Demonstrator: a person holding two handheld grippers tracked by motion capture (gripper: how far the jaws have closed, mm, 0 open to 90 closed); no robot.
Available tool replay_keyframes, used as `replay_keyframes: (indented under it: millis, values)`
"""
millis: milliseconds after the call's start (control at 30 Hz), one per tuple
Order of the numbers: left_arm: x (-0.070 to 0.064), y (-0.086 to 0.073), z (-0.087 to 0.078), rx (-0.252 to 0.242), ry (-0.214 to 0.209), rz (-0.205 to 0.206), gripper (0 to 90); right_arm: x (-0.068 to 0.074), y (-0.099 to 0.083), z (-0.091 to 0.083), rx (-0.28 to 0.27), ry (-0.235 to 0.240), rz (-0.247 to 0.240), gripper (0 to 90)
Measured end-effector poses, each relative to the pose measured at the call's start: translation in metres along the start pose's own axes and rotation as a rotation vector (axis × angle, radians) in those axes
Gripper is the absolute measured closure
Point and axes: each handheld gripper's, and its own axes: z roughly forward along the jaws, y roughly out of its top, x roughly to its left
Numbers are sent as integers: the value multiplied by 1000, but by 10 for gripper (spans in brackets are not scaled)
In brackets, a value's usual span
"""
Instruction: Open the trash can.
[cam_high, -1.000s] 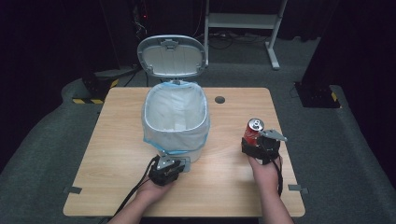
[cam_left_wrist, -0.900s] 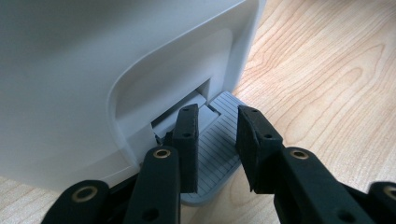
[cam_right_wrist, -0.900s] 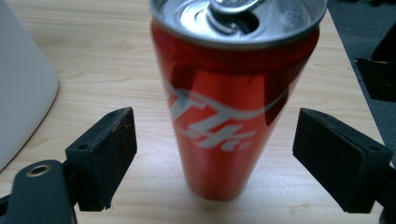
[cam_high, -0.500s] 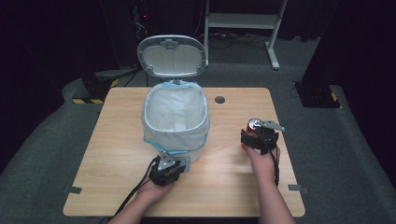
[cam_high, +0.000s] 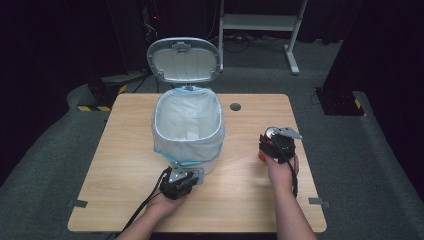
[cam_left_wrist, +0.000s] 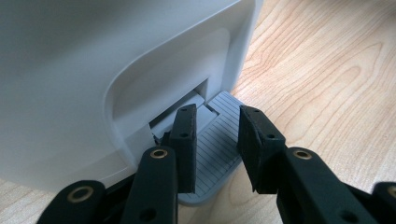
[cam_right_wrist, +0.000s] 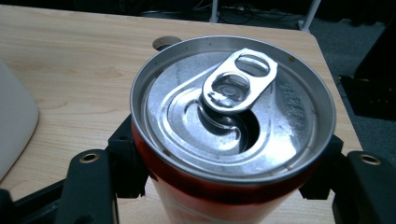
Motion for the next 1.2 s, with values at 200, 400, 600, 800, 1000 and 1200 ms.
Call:
replay_keyframes:
  millis: [200, 400, 600, 800, 1000, 1200]
  values:
    - [0, 0, 0, -1, -3, -2, 677, 12, 6, -18, -62, 7, -38, 339]
    - [2, 0, 0, -2, -13, -14, 682, 24, 10, -35, -105, 38, -67, 339]
    - [1, 0, 0, 1, -4, 1, 681, 32, 15, -52, -150, 69, -76, 339]
    - [1, 0, 0, 3, -3, 3, 681, 40, 22, -68, -192, 95, -88, 338]
    - [1, 0, 0, 2, -5, 2, 680, 50, 31, -84, -235, 119, -111, 338]
    - [1, 0, 0, 2, -7, 1, 681, 60, 39, -95, -258, 139, -134, 338]
